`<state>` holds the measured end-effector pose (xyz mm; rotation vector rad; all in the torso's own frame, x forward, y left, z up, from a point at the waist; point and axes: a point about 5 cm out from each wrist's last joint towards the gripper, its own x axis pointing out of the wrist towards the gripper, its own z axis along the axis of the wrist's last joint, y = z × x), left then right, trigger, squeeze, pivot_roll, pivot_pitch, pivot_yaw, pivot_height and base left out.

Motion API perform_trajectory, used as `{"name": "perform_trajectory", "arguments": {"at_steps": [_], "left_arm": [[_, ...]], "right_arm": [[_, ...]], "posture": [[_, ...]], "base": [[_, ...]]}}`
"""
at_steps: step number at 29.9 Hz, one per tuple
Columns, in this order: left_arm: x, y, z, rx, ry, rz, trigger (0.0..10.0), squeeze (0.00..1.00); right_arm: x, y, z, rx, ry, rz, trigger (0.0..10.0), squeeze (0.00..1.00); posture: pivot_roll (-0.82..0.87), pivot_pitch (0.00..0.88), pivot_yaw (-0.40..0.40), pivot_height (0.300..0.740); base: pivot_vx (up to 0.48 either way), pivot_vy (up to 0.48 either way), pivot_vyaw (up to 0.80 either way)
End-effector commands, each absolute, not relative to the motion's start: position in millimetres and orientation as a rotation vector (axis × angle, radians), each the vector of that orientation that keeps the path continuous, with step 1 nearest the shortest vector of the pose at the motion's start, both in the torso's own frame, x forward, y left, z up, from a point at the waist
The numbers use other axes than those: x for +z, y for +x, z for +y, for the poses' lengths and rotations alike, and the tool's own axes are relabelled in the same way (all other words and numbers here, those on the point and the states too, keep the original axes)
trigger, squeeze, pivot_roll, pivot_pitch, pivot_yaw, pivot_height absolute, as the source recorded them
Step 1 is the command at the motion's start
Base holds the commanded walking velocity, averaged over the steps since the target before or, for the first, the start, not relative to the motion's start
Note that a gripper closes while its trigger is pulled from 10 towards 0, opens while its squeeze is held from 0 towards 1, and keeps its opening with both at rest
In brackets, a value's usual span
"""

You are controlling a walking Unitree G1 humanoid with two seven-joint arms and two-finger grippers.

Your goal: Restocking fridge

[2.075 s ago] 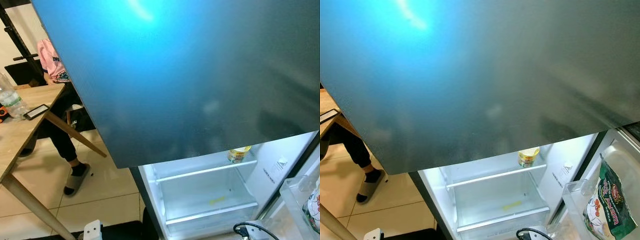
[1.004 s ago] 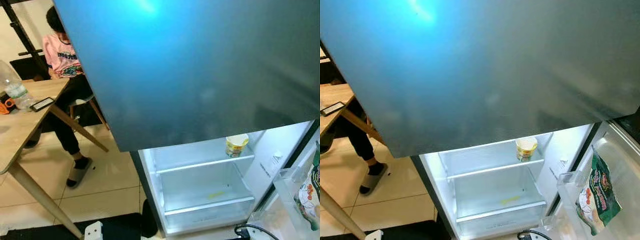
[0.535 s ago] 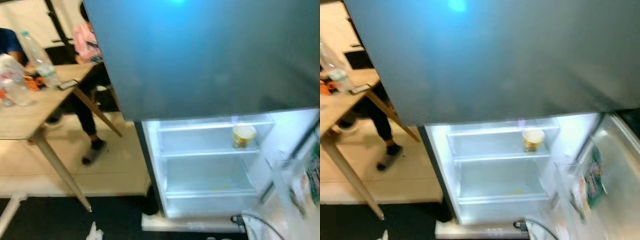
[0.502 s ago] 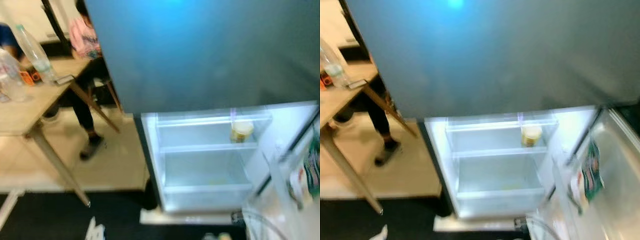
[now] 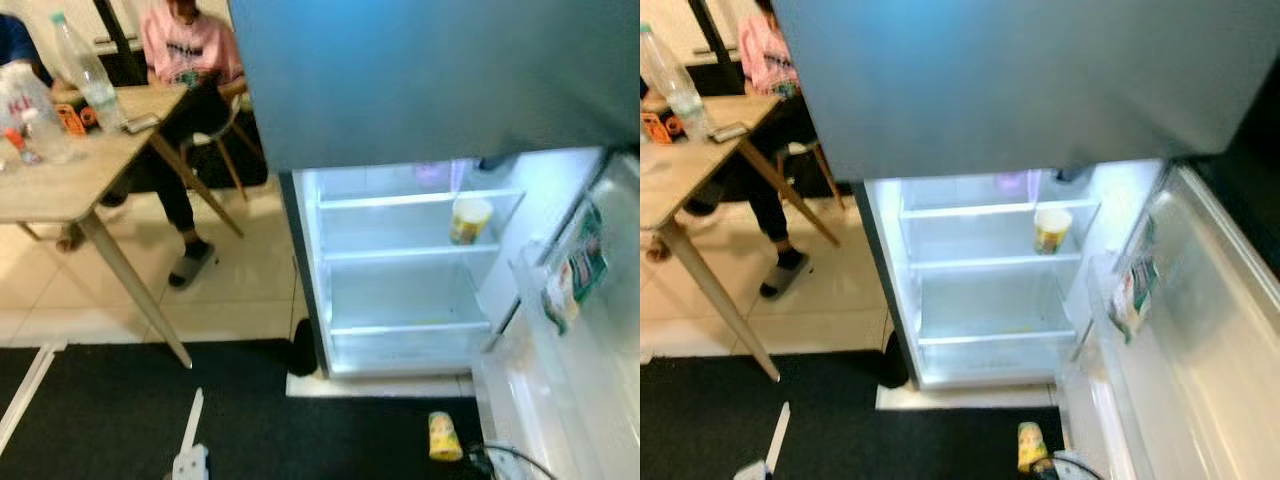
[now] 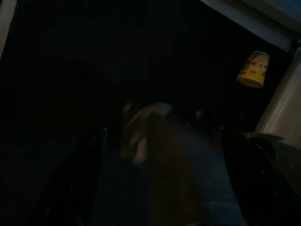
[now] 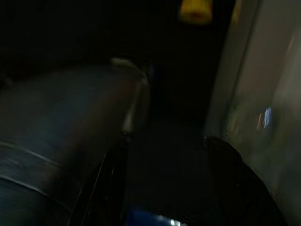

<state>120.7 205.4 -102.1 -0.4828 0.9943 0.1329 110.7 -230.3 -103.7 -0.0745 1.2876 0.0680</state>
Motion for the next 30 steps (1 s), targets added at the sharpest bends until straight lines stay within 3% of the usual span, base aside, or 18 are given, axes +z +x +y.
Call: {"name": "perform_trajectory", "arguments": {"at_steps": [1,13,26,30], "left_arm": [[-105.1,109.6,207.7,0.142,-0.474,1.030,10.0,0.00],[-105.0,110.2,207.1,0.147,-0.483,1.020,10.0,0.00],[-104.5,107.7,210.4,0.152,-0.507,1.005,10.0,0.00],[-104.5,107.0,211.2,0.151,-0.509,1.006,10.0,0.00]], "right_arm": [[-106.1,107.5,-223.2,0.089,-0.065,1.295,10.0,0.00],[-104.9,109.0,-226.4,0.103,-0.085,1.289,10.0,0.00],[-105.3,106.6,-227.2,0.106,-0.082,1.296,10.0,0.00],[-105.5,105.6,-227.3,0.105,-0.081,1.298,10.0,0.00]], "posture": [[-0.02,0.000,0.061,0.740],[-0.03,0.000,0.057,0.740],[-0.03,0.000,0.054,0.740],[-0.03,0.000,0.055,0.740]], "base": [[-0.480,0.000,0.00],[-0.424,0.000,0.00],[0.000,0.000,0.00],[0.000,-0.469,0.00]]}}
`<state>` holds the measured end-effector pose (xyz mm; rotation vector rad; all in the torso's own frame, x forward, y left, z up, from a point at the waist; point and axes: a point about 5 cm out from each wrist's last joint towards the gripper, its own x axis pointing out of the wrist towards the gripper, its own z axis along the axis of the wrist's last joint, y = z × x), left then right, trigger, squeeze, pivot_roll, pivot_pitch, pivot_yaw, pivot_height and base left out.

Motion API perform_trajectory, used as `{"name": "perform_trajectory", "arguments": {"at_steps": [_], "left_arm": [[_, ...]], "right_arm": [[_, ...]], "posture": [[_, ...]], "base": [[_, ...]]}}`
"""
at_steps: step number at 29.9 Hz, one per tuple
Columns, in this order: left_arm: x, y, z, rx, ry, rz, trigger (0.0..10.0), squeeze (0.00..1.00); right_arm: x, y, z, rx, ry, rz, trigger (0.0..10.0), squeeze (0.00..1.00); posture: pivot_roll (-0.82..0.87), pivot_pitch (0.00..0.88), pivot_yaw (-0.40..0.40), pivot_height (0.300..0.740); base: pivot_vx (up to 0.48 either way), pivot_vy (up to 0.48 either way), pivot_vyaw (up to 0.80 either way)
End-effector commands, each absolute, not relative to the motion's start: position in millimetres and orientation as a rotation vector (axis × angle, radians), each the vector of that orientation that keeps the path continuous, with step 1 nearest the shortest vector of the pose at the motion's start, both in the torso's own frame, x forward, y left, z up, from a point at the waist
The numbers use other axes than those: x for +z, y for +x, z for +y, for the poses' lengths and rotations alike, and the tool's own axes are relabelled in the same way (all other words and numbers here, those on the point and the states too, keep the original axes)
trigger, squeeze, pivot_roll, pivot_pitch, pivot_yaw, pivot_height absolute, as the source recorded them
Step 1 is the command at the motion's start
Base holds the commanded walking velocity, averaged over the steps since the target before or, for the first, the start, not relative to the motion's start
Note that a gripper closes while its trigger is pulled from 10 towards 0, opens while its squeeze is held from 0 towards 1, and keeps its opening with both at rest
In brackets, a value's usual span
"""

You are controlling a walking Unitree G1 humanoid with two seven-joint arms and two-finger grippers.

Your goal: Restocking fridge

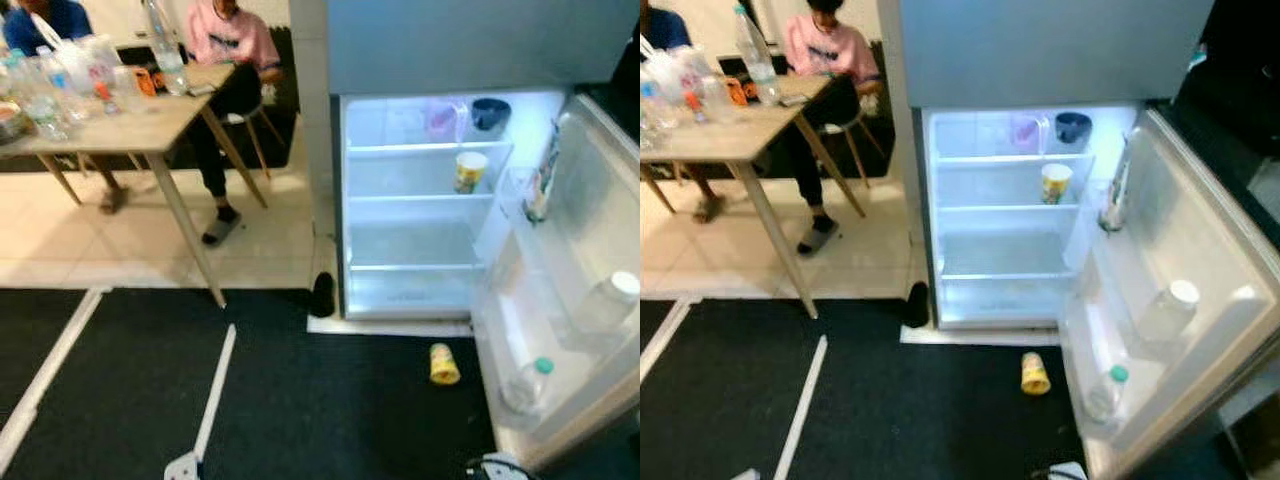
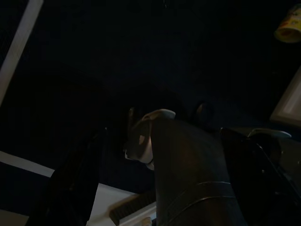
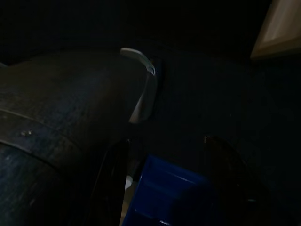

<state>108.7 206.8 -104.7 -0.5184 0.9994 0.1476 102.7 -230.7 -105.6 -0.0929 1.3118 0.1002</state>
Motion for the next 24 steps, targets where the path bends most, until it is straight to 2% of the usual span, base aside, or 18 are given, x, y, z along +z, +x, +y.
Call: {"name": "perform_trajectory", "arguments": {"at_steps": [1,17,24], "left_arm": [[-104.3,107.1,213.1,0.169,-0.503,1.004,10.0,0.00],[-103.1,112.2,211.6,0.169,-0.505,0.982,10.0,0.00],[-103.0,111.7,212.2,0.177,-0.511,0.974,10.0,0.00]], "right_arm": [[-105.6,105.3,-227.1,0.105,-0.079,1.298,10.0,0.00],[-105.3,108.0,-225.7,0.111,-0.096,1.291,10.0,0.00],[-105.5,105.8,-229.0,0.109,-0.144,1.318,10.0,0.00]], "posture": [[-0.03,0.000,0.055,0.740],[-0.03,0.000,0.057,0.740],[-0.02,0.000,0.053,0.740]], "base": [[0.000,0.000,0.00],[0.000,0.000,0.00],[0.000,0.000,-0.77]]}}
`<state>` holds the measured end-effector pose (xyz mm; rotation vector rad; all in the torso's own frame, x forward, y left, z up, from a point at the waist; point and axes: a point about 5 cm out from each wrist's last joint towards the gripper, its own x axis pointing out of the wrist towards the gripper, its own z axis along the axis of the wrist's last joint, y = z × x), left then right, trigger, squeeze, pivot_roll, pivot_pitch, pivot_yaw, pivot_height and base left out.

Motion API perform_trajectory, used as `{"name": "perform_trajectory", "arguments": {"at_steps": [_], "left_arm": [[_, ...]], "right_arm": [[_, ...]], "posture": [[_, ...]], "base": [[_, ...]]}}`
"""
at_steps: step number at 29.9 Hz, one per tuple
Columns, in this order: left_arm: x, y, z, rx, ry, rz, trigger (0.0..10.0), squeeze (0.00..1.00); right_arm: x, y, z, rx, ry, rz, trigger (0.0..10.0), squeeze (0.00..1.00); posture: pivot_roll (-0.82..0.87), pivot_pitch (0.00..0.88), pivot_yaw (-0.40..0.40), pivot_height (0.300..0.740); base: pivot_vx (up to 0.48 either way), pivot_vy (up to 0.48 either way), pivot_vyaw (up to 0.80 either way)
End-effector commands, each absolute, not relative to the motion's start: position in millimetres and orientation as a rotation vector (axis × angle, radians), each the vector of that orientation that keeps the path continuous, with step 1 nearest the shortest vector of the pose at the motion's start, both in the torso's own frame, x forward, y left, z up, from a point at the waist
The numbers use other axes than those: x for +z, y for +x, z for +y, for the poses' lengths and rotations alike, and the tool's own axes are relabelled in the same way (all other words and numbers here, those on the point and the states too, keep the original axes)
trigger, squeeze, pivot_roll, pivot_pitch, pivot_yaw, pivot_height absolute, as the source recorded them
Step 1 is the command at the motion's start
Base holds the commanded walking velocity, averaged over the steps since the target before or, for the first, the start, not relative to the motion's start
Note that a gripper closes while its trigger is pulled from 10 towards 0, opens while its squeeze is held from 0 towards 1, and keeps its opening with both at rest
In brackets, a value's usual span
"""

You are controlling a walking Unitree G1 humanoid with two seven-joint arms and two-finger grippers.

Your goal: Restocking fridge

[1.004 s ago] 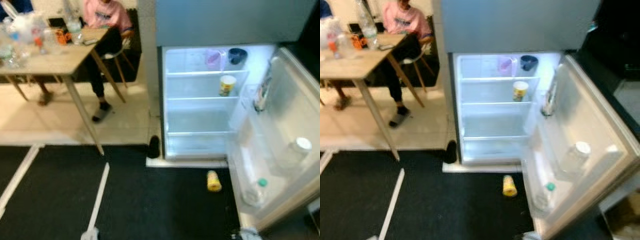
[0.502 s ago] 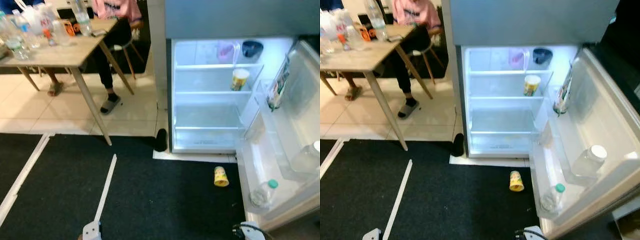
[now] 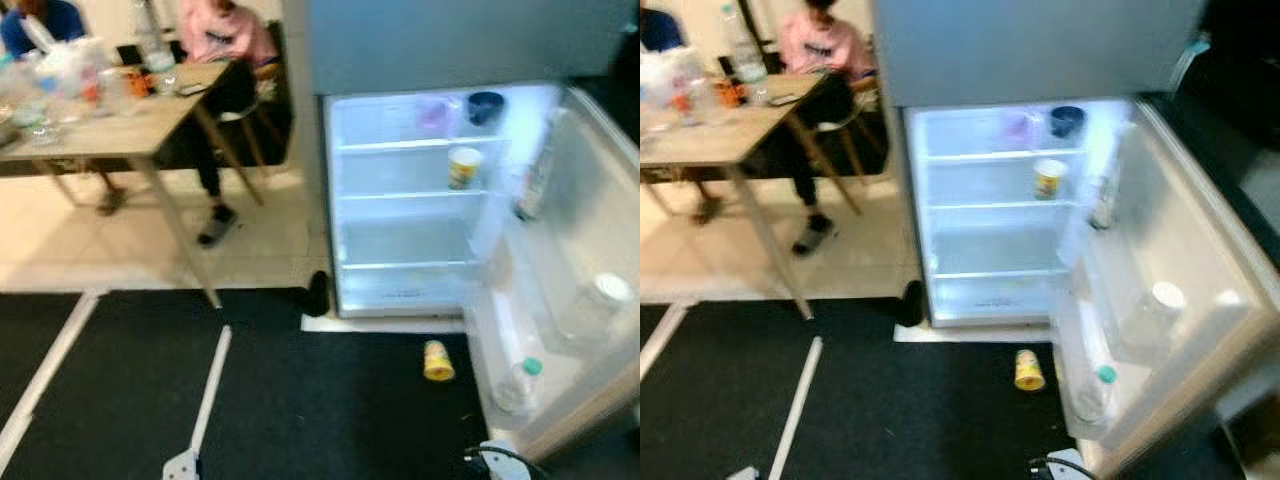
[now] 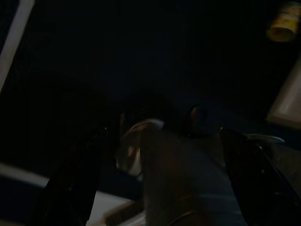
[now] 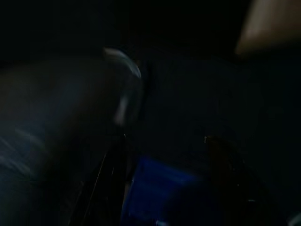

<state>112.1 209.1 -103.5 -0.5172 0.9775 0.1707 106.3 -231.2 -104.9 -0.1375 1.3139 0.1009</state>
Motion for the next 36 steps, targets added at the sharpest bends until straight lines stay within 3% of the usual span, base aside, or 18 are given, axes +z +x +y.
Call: {"name": "perform_trajectory", "arguments": {"at_steps": [1,16,36], "left_arm": [[-103,112,212,0.178,-0.513,0.973,10.0,0.00],[-103,108,214,0.169,-0.499,0.969,10.0,0.00],[-101,114,215,0.150,-0.491,0.960,10.0,0.00]], "right_arm": [[-106,106,-229,0.109,-0.146,1.319,10.0,0.00],[-105,105,-234,0.107,-0.154,1.321,10.0,0.00],[-97,122,-244,0.093,-0.216,1.291,10.0,0.00]], "posture": [[-0.02,0.000,0.053,0.740],[-0.03,0.000,0.043,0.740],[-0.04,0.000,0.016,0.740]], "base": [[0.000,0.000,-0.77],[0.000,0.000,-0.77],[0.000,-0.139,0.00]]}}
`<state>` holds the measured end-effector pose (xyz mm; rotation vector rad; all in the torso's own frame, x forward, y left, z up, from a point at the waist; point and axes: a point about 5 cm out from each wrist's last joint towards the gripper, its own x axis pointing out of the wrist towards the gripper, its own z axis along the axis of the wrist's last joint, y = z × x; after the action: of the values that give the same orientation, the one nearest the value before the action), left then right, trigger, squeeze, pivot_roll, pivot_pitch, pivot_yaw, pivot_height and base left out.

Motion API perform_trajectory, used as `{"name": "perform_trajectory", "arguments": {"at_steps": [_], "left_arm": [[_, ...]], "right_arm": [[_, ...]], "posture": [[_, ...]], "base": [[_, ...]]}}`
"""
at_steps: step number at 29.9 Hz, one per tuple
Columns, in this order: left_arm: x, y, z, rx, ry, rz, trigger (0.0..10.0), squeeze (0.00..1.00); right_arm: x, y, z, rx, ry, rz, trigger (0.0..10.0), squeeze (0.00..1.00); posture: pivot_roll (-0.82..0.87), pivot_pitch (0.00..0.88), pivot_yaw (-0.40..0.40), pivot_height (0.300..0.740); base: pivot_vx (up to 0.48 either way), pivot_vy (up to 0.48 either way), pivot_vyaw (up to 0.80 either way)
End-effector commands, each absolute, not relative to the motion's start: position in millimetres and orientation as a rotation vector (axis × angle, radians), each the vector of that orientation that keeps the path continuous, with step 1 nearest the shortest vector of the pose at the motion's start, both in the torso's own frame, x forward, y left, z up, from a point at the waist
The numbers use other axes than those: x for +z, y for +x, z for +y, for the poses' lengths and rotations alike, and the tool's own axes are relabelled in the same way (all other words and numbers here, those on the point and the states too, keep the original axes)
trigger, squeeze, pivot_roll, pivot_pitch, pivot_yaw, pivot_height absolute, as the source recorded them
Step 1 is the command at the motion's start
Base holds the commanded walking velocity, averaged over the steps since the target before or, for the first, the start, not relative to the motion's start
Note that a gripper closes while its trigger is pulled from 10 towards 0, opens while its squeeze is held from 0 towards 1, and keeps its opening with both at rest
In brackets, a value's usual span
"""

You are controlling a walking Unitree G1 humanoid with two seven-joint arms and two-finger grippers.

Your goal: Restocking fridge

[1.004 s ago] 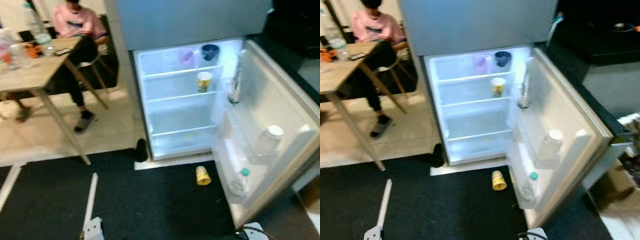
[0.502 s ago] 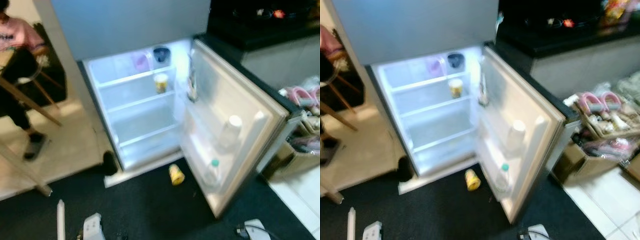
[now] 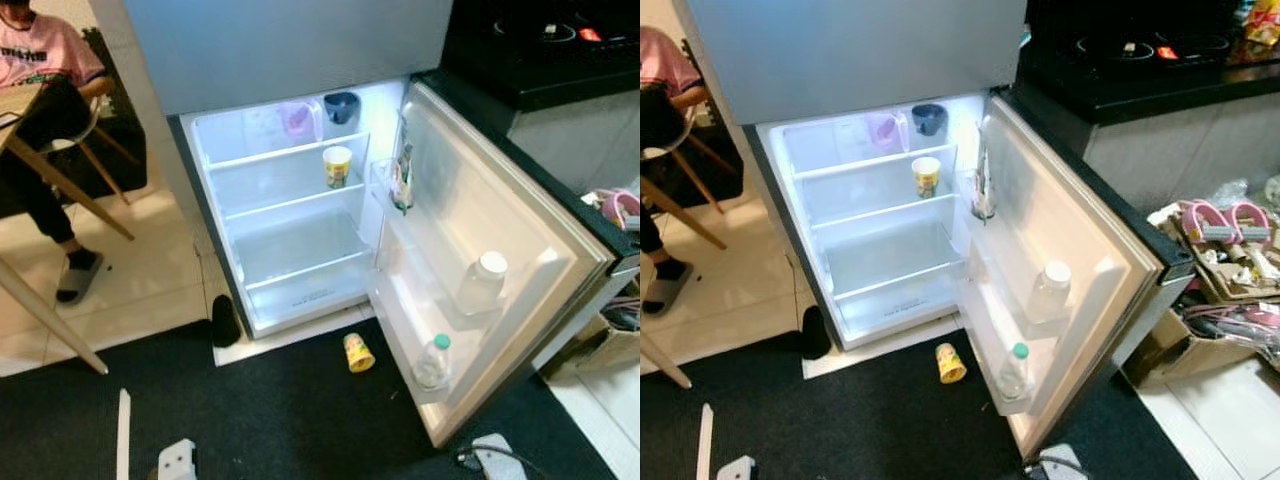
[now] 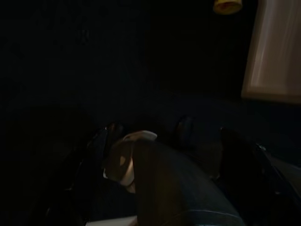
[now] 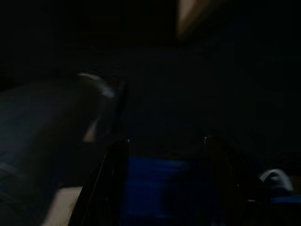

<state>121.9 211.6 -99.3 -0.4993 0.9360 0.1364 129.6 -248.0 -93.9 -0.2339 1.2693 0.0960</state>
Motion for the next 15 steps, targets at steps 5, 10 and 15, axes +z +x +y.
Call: {"name": "perform_trajectory", "arguments": {"at_steps": [5,10,15], "left_arm": [[-100,116,217,0.171,-0.501,0.940,10.0,0.00],[-102,115,211,0.209,-0.539,0.929,10.0,0.00],[-102,120,203,0.200,-0.532,0.930,10.0,0.00]], "right_arm": [[-97,121,-247,0.103,-0.222,1.294,10.0,0.00],[-98,115,-248,0.112,-0.241,1.311,10.0,0.00],[-99,114,-247,0.082,-0.219,1.306,10.0,0.00]], "posture": [[-0.04,0.000,0.003,0.740],[-0.07,0.000,0.011,0.740],[-0.03,0.000,0.023,0.740]], "base": [[0.000,0.000,0.00],[0.000,0.000,0.00],[0.000,0.000,0.00]]}}
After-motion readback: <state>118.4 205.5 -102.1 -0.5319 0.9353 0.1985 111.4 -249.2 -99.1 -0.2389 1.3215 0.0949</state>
